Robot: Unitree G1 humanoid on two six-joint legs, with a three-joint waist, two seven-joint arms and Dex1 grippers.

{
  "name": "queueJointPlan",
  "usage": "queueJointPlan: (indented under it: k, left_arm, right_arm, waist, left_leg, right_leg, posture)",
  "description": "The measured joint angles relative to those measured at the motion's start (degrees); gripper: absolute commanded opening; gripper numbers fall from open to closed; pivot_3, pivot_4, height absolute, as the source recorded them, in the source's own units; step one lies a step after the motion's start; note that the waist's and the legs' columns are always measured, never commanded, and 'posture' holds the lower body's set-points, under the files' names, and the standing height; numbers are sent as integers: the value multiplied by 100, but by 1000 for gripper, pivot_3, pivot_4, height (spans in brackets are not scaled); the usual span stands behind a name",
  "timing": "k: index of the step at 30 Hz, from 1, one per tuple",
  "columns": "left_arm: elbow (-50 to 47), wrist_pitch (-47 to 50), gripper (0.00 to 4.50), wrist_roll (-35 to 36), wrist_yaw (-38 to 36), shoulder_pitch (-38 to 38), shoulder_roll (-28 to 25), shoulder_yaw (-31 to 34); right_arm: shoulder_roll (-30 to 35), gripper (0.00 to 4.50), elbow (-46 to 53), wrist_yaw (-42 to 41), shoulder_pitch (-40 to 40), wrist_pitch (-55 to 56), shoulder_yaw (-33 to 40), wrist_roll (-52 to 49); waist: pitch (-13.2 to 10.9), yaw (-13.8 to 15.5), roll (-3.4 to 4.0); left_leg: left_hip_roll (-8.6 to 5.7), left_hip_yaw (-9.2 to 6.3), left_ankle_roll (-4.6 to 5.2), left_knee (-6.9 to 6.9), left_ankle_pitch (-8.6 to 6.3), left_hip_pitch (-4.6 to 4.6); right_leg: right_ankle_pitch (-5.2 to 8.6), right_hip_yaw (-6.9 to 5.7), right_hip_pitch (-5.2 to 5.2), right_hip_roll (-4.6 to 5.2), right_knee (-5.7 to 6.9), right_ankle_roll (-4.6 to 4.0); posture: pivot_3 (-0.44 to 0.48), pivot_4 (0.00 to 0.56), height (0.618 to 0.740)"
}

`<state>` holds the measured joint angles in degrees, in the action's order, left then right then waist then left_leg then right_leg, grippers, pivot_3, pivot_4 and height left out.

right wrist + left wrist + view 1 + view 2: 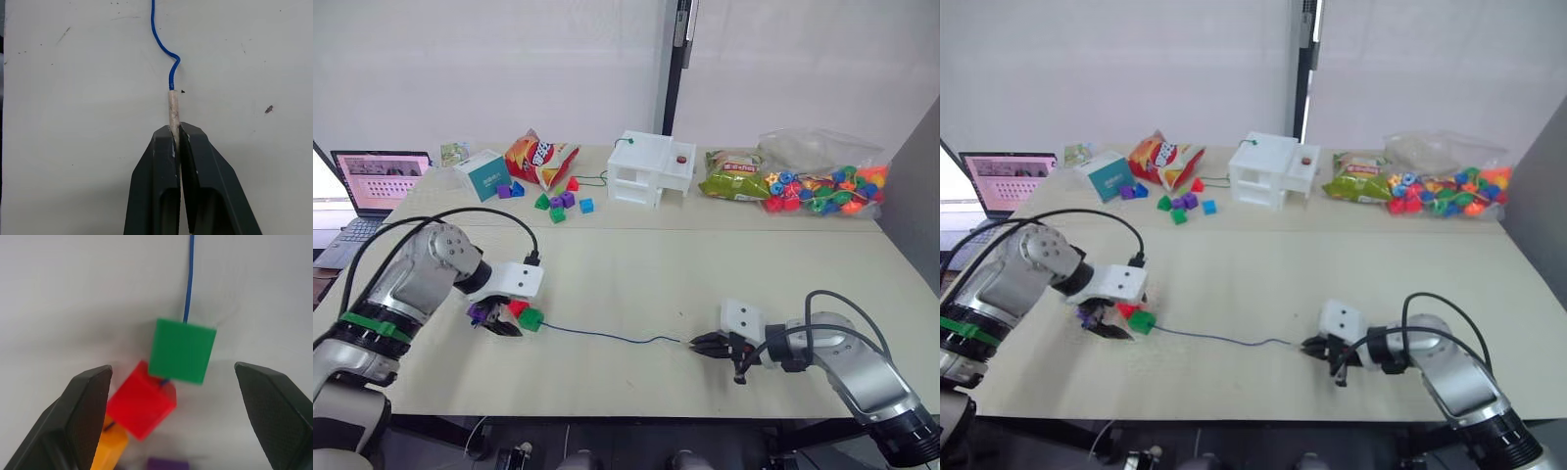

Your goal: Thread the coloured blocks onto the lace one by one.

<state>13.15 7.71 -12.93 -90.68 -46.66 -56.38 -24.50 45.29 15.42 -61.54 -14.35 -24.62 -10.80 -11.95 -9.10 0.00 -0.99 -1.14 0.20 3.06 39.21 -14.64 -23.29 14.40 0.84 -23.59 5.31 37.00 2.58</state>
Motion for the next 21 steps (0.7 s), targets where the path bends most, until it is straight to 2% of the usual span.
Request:
queueJointPlan:
  k: [6,14,21]
  left_arm:
    - [-113,183,4229,-206,-140,-340,73,-599]
    - [-143,128,4229,-496,-73,-183,441,-677]
    - [-280,207,2044,-694,8,-47,502,-642]
  right_arm:
    - [-55,0,141,114,86,-52,-7,0]
    - [-37,0,360,293,255,-246,7,-14]
    - [77,0,486,298,346,-358,44,-58]
  waist:
    - [-2,32,-3]
    - [-3,31,-5]
    - [-2,48,-4]
  left_leg:
    - [1,-1,1,7,-1,-3]
    - [2,-1,1,9,0,-6]
    - [2,-2,2,12,-1,18]
  right_leg:
    - [0,-1,1,0,0,1]
    - [0,0,-2,-1,2,1]
    - [1,0,23,0,0,2]
  posture:
    - [0,150,740]
    - [0,150,740]
    - [0,150,740]
